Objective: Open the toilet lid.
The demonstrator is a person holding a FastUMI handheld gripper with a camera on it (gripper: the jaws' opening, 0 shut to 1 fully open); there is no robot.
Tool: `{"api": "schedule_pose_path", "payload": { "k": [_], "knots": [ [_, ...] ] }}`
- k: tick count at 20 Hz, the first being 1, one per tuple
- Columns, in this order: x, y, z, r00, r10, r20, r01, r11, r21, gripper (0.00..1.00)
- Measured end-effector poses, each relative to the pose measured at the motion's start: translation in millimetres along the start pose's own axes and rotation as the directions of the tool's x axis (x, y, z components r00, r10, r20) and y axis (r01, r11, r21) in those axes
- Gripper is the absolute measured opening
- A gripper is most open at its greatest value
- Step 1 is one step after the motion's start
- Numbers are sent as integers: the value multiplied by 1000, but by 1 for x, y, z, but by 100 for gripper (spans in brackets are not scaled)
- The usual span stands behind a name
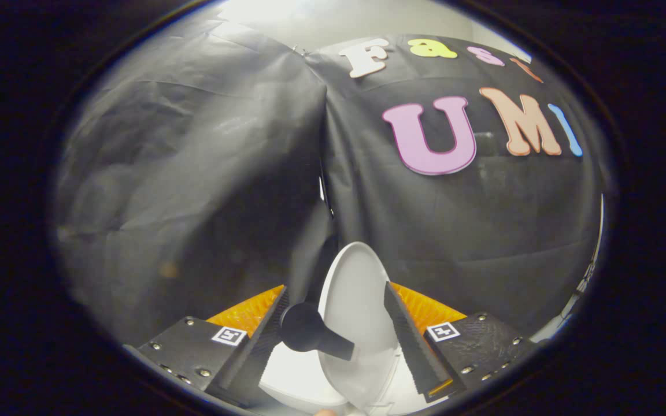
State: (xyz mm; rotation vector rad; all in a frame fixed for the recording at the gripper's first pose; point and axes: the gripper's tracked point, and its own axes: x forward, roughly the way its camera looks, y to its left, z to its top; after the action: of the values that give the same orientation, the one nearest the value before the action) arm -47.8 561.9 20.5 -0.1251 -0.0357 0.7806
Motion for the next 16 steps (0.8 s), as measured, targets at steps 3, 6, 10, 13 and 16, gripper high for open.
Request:
{"api": "schedule_pose_path", "payload": {
  "k": [3, 6, 10, 13, 16],
  "knots": [
    [-13, -13, 25, 999, -23, 31, 24, 998, -51, 98],
    [-23, -22, 47, 997, -36, 68, 41, 997, -67, 97],
    [-50, -43, 88, 981, -64, 182, 74, 996, -45, 97],
    [-74, -80, 105, 961, -148, 234, 159, 987, -29, 96],
    [-104, -128, 106, 939, -243, 241, 261, 965, -42, 96]
  ]
}}
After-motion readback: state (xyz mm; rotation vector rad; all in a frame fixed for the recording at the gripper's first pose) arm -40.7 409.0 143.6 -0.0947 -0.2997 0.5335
